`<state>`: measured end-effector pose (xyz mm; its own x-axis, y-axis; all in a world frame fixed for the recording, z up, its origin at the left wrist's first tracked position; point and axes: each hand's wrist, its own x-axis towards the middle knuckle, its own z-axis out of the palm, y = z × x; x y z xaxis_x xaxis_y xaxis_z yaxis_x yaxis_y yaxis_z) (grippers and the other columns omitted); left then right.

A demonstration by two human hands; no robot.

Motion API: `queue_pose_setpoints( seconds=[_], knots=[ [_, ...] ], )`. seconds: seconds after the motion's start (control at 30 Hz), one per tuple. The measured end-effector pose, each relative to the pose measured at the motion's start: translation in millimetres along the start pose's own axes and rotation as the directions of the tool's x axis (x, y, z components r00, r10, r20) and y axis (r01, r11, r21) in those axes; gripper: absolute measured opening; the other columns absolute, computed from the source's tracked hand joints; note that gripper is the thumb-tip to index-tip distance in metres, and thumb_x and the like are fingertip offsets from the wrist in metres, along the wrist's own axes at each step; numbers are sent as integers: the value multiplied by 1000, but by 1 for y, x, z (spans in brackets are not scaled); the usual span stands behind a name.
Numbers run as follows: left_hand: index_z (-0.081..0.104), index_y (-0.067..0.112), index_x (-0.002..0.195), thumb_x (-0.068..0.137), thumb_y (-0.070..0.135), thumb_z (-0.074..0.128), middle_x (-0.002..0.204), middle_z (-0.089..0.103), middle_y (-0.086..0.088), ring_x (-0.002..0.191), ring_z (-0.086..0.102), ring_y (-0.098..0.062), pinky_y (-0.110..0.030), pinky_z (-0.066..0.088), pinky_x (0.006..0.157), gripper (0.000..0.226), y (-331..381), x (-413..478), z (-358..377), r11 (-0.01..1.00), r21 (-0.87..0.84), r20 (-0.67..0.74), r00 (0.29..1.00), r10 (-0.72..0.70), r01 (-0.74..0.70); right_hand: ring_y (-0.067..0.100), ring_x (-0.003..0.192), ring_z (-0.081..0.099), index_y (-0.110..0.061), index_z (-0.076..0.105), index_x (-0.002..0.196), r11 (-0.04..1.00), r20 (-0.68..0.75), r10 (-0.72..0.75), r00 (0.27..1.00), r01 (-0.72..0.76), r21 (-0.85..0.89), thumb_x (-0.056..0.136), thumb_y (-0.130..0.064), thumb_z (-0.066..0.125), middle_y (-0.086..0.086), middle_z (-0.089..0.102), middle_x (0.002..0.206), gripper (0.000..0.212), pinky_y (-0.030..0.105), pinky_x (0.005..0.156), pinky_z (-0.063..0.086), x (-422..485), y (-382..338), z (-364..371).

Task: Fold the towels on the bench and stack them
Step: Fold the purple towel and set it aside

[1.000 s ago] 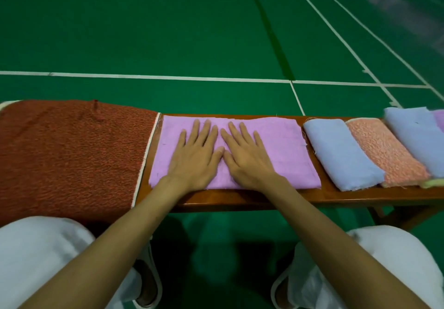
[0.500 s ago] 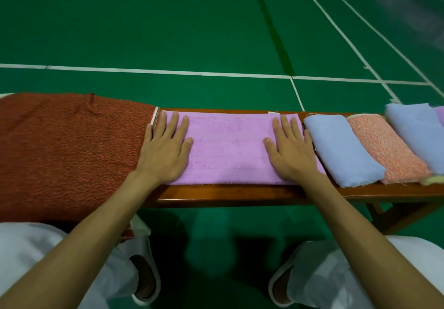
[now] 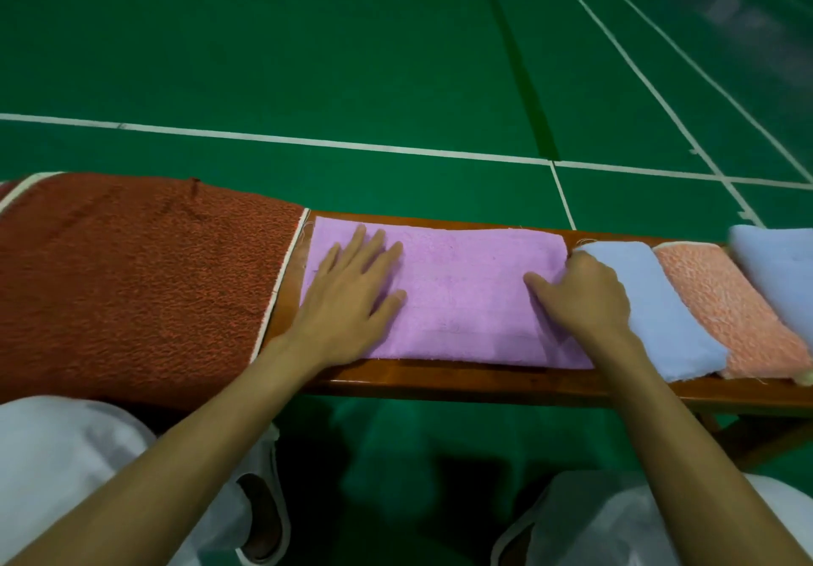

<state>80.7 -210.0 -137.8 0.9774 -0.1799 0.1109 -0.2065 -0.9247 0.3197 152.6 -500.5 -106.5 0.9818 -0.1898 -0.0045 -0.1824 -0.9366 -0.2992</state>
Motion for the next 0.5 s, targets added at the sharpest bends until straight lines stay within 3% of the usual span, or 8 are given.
queue_pose_setpoints(
  seconds=[0.1,0.2,0.27,0.33,0.4,0.43,0.5],
  knots=[
    [20,23,165,98,63,13,173,5,-2,160,-4,-21,-48,4,129,78,8,-3,14,999,36,43,999,11,-12,41,97,60,-6,61,102,998,50,-24,998,21,63,96,-41,63,22,68,112,36,39,76,42,2,3,-2],
    [28,23,163,99,61,27,172,11,-2,160,0,-20,-44,2,129,74,13,-3,16,994,-112,23,1000,5,-2,44,103,60,-3,60,108,986,43,-53,998,45,158,98,-36,61,25,66,113,35,41,78,42,5,9,-11],
    [48,21,153,96,54,49,167,32,-4,157,20,-20,-41,15,128,66,18,-3,9,939,-344,-35,999,-21,8,43,106,59,1,61,116,960,21,-35,999,28,279,97,-30,64,25,66,115,37,42,83,43,7,14,-24],
    [66,20,134,89,40,68,145,60,-2,137,51,-16,-40,40,118,50,23,-1,1,832,-555,-109,989,-103,26,35,104,59,-1,61,122,918,16,25,1000,-29,396,93,-22,69,22,65,118,37,36,85,42,10,21,-36],
    [72,15,121,86,25,75,123,73,-3,114,69,-19,-41,55,104,37,29,4,-13,577,-806,-21,969,-245,128,28,103,56,-7,57,127,869,56,60,997,-79,489,91,-16,71,17,62,122,39,34,88,43,12,26,-43],
    [70,11,121,88,17,74,118,75,-9,109,72,-28,-44,57,101,34,31,8,-20,374,-905,95,952,-290,204,26,104,56,-10,55,130,838,82,65,995,-99,537,91,-13,70,15,61,124,42,35,90,46,12,26,-46],
    [64,5,129,98,11,62,121,73,-20,108,72,-39,-44,59,97,31,28,12,-31,2,-937,334,898,-286,349,27,108,58,-14,51,138,773,111,50,993,-109,625,92,-7,68,14,59,126,49,41,96,51,12,23,-52]
  ],
)
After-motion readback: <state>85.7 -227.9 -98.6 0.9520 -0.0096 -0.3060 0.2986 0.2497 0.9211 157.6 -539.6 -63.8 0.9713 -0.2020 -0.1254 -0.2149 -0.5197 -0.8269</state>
